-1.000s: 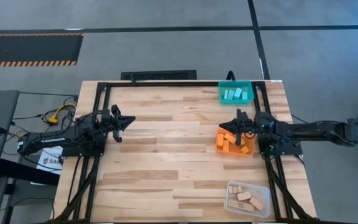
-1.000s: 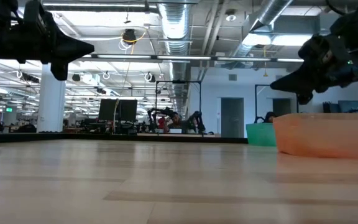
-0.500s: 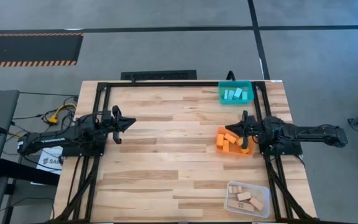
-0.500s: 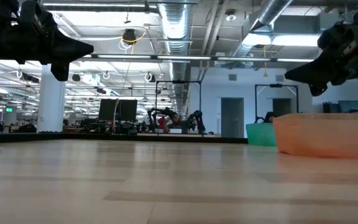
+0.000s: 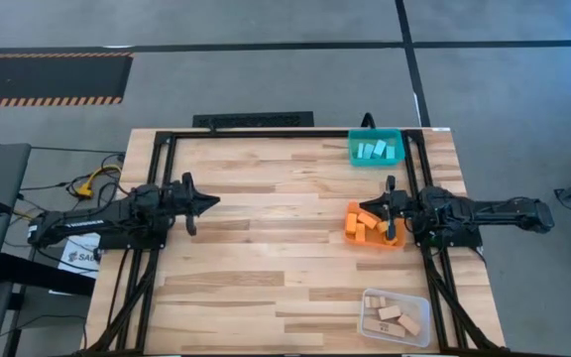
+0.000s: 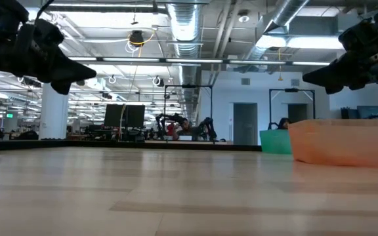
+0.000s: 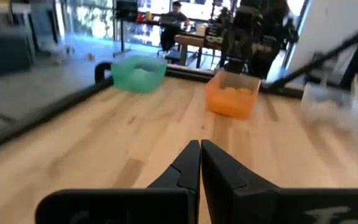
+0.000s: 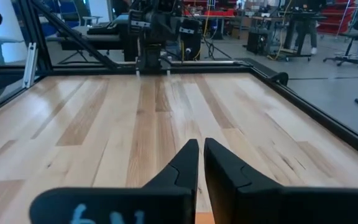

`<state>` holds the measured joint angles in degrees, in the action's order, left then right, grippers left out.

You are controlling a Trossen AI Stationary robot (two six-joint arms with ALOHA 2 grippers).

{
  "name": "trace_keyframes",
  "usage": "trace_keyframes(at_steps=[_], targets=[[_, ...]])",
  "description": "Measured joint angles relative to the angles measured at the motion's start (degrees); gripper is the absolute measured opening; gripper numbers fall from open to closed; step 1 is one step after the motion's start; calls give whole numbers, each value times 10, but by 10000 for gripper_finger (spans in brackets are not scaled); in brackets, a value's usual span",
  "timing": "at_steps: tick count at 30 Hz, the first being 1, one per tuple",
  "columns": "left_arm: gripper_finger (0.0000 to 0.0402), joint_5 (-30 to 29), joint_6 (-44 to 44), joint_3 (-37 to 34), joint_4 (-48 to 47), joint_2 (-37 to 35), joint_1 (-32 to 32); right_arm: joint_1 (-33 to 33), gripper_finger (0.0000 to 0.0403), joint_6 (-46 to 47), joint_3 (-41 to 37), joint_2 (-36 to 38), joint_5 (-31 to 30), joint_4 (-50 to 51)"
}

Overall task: Sort & place blocks by color
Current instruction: Return to Home Position

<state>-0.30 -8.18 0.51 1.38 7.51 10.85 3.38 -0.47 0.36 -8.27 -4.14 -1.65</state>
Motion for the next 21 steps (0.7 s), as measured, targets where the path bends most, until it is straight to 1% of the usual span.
trace_keyframes(at_steps=[4, 7, 21], targets=[[0, -2, 81, 0, 0, 0, 0, 0, 51, 0, 0, 0, 0, 0], [0, -3, 106, 0, 0, 0, 0, 0, 51, 0, 0, 0, 0, 0], [0, -4, 100, 0, 0, 0, 0, 0, 52, 0, 0, 0, 0, 0]])
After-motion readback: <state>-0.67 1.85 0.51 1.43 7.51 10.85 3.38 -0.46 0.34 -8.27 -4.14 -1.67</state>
